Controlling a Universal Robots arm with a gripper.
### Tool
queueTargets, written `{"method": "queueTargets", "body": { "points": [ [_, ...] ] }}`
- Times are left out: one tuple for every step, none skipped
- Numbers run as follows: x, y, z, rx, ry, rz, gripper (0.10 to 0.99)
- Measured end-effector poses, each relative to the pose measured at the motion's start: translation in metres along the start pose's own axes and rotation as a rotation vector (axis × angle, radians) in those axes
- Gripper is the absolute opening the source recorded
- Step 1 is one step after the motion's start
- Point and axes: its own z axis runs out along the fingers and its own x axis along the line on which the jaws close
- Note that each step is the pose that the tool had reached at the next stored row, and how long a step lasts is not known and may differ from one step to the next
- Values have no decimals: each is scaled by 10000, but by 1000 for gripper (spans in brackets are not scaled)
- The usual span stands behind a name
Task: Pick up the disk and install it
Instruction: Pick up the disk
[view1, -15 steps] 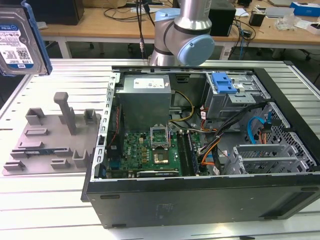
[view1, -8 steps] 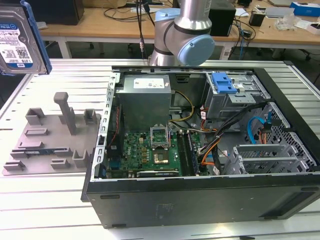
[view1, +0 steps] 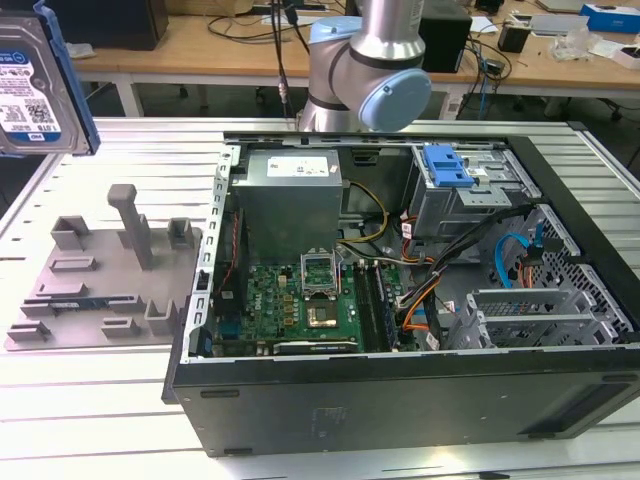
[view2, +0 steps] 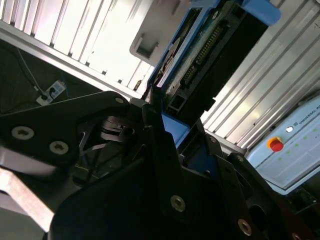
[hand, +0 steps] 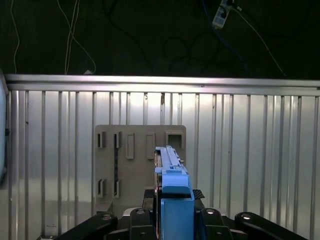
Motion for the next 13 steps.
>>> {"method": "queueTargets", "body": {
  "points": [
    [23, -10, -1, -1, 0, 1, 369],
    [47, -24, -1, -2, -1, 1, 369],
    [72, -41, -2, -8, -1, 3, 369],
    [97, -61, -3, -14, -1, 2, 369],
    [124, -83, -3, -22, -1, 0, 369],
    [149, -105, -3, -29, -1, 0, 369],
    [182, -132, -4, -39, -1, 1, 369],
    [205, -152, -5, -48, -1, 2, 369],
    [242, -183, -8, -64, -2, -1, 369],
    [262, -200, -13, -78, -2, -2, 369],
    [288, -220, -18, -97, -2, -1, 369],
    [309, -238, -24, -113, -2, 0, 369],
    [342, -266, -33, -140, -2, -1, 369]
  ]
}}
